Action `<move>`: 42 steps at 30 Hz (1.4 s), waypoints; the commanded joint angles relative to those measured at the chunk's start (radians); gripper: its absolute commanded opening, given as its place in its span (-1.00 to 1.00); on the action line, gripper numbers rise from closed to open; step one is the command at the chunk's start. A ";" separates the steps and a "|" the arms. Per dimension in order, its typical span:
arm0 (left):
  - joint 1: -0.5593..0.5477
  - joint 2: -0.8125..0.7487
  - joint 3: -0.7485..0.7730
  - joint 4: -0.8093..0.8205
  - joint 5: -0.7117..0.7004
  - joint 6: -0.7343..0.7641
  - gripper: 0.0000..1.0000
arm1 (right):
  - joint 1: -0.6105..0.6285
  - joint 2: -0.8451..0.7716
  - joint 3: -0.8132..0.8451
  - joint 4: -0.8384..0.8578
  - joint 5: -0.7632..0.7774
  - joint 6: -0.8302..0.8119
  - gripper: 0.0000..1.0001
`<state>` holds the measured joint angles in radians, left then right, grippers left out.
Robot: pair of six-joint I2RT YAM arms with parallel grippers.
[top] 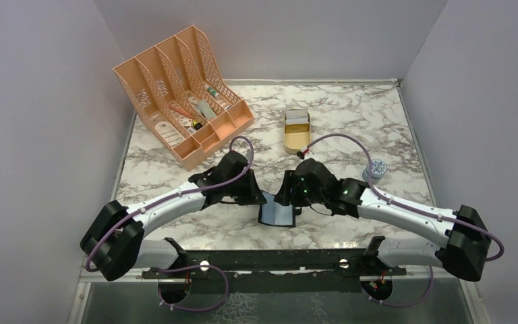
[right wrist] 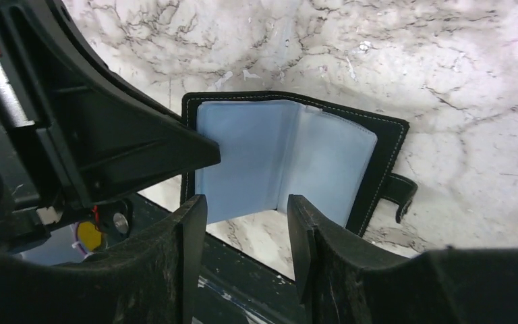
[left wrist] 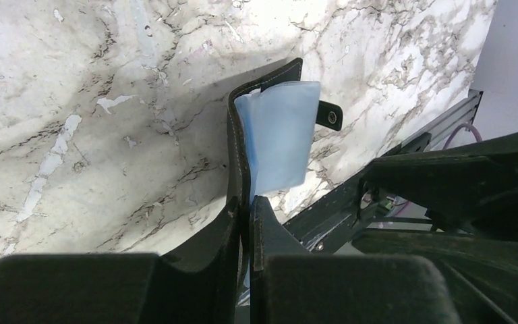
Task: Put the credit cards into the card holder
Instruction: Turn over the card slot in the card holder, then move the storage box to the center of the board.
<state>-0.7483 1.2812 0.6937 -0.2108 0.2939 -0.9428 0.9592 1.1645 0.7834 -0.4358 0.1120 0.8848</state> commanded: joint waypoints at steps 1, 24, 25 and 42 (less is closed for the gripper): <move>-0.003 0.007 0.013 0.018 -0.021 0.007 -1.00 | -0.004 0.063 0.026 0.064 -0.060 -0.012 -0.06; 0.093 0.053 -0.148 0.247 0.029 0.065 -0.68 | -0.004 0.376 0.071 -0.029 0.101 -0.038 0.04; 0.095 0.052 -0.147 0.242 0.028 0.070 -0.67 | -0.004 0.368 0.080 -0.035 0.095 -0.045 0.04; 0.095 -0.009 -0.123 0.187 0.105 0.142 -1.00 | -0.183 0.375 0.397 0.046 0.162 -0.696 0.04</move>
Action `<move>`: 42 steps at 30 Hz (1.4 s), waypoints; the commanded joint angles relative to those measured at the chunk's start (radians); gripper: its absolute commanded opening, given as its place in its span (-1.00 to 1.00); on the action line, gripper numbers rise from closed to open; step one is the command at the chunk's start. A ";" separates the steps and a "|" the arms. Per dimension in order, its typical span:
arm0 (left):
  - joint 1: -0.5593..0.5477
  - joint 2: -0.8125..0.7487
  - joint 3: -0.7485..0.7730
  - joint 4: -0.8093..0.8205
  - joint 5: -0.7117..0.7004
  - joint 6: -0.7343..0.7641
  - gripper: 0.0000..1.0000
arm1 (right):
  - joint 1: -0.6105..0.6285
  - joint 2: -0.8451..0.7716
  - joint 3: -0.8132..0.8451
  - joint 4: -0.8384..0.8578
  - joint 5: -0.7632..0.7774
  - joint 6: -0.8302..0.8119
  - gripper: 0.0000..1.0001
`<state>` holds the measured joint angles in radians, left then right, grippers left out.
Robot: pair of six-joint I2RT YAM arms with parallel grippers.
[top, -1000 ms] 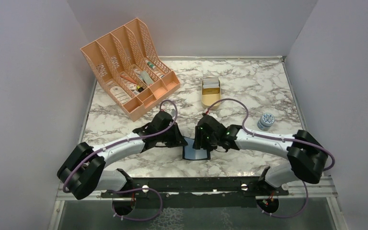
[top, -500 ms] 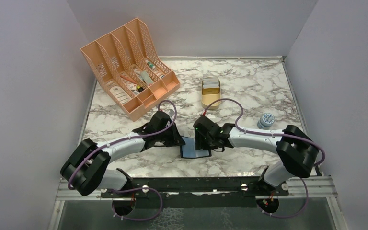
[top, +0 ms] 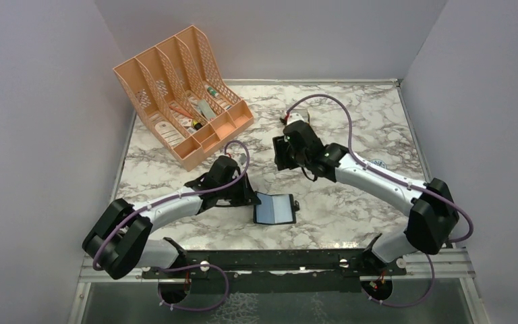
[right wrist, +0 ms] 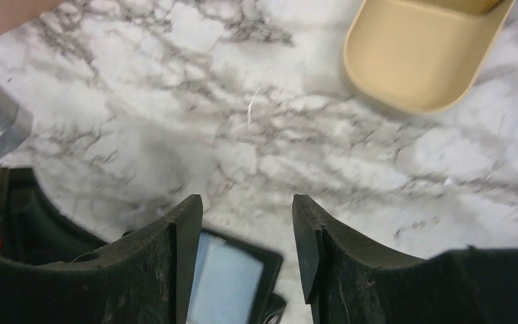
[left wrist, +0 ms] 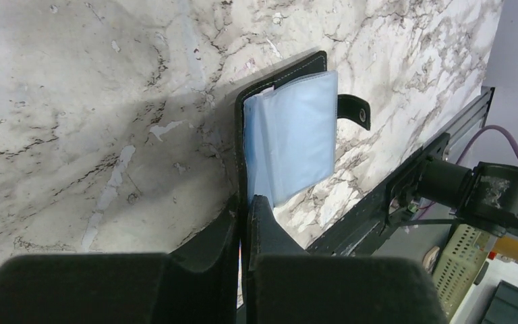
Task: Put the credit cards into the card holder
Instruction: Move the storage box to the center of the board.
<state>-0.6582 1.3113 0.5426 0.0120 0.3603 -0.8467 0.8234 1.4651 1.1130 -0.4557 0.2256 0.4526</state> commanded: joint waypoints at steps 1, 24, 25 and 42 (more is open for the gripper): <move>0.005 -0.042 0.031 -0.040 0.040 0.048 -1.00 | -0.080 0.096 0.084 0.083 0.029 -0.305 0.04; 0.015 -0.023 0.047 -0.070 0.075 0.085 -1.00 | -0.274 0.557 0.359 0.101 -0.189 -0.592 -0.12; 0.017 -0.018 0.050 -0.072 0.078 0.087 -1.00 | -0.275 0.566 0.365 0.095 -0.185 -0.586 -0.18; 0.027 -0.015 0.046 -0.076 0.067 0.084 -1.00 | -0.274 0.497 0.246 0.084 -0.117 -0.319 -0.60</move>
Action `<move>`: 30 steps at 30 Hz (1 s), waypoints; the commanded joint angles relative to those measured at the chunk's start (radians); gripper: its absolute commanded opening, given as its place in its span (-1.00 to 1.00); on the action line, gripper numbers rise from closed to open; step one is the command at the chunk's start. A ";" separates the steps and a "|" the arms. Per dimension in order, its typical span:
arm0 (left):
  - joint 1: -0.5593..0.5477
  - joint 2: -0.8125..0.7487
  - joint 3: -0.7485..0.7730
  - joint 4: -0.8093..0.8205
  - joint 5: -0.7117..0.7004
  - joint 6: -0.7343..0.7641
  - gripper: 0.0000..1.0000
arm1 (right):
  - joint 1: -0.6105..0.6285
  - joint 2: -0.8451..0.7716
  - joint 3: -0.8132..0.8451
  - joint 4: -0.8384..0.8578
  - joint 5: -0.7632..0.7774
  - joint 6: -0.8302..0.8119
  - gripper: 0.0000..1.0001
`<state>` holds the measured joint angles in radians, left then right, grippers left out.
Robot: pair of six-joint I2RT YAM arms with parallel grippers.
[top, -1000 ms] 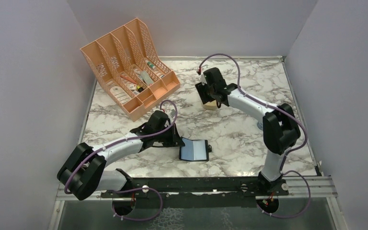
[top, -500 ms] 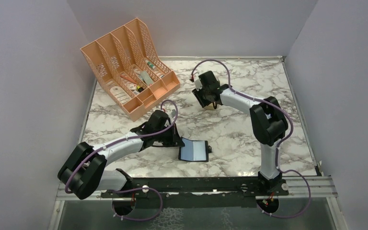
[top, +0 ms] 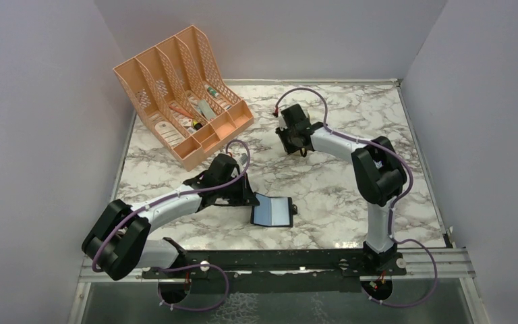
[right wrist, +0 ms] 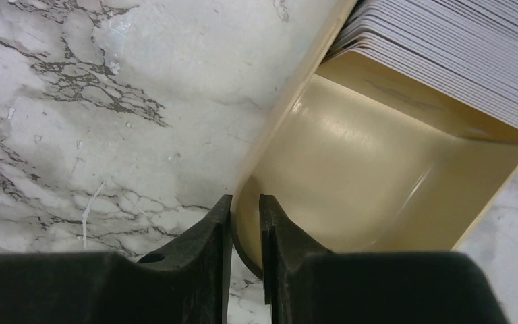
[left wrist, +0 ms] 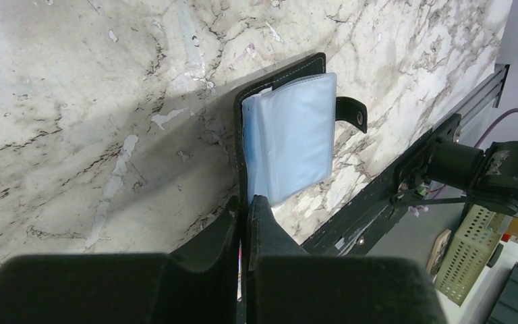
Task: Put the credit cards into the card holder
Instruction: Move the storage box to the center of the board.
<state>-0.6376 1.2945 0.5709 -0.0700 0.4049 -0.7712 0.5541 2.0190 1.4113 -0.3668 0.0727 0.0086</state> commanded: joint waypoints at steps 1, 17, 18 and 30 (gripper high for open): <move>0.006 0.001 0.015 0.008 0.021 0.009 -1.00 | -0.005 -0.066 -0.066 -0.002 0.038 0.152 -0.60; 0.010 -0.045 -0.021 0.004 0.012 0.006 -1.00 | 0.002 -0.182 -0.278 0.015 0.045 0.525 -0.65; 0.010 -0.049 -0.022 0.002 0.011 0.006 -1.00 | 0.003 -0.187 -0.291 0.016 0.052 0.554 -0.65; 0.010 -0.103 -0.040 -0.022 0.001 0.009 -1.00 | 0.045 -0.235 -0.364 0.019 0.026 0.768 -0.64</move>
<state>-0.6338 1.2152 0.5320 -0.0853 0.4042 -0.7715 0.5732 1.7889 1.0817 -0.3016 0.0986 0.6651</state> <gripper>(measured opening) 0.038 0.182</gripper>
